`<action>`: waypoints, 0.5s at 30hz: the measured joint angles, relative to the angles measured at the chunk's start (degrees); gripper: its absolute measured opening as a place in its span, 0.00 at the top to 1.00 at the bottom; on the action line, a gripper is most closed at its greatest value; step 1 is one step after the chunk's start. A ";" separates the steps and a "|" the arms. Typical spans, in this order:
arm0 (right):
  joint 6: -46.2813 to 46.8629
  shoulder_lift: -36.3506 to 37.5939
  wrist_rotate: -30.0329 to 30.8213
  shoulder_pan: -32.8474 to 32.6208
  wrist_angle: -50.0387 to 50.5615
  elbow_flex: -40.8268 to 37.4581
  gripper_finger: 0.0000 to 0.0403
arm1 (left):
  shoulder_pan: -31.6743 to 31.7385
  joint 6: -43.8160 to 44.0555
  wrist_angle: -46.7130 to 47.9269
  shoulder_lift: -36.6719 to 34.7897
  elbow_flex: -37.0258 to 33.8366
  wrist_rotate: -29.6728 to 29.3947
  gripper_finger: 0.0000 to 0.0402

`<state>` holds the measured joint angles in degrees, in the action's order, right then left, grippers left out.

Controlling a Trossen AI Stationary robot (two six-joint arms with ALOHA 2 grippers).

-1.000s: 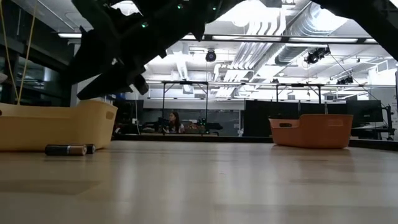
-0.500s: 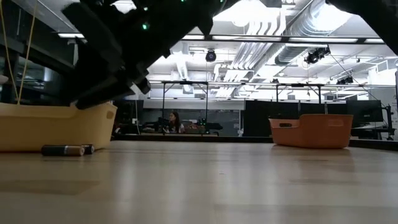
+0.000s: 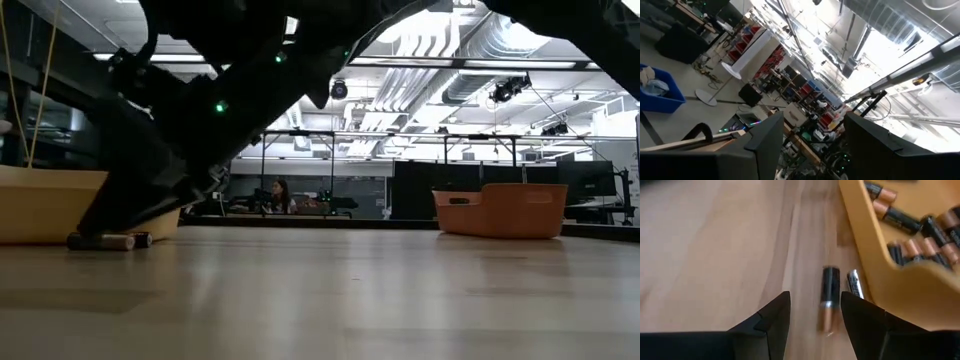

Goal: Sort batteries
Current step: Put the black battery into the yellow bin

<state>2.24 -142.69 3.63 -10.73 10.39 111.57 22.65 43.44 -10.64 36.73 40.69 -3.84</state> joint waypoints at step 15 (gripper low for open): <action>9.73 -2.21 0.96 -0.20 3.67 0.44 0.81 | -0.04 0.96 0.42 0.00 0.00 -0.02 0.51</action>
<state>11.97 -144.90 4.59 -10.93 14.05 112.01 22.61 44.40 -10.22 36.73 40.69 -3.86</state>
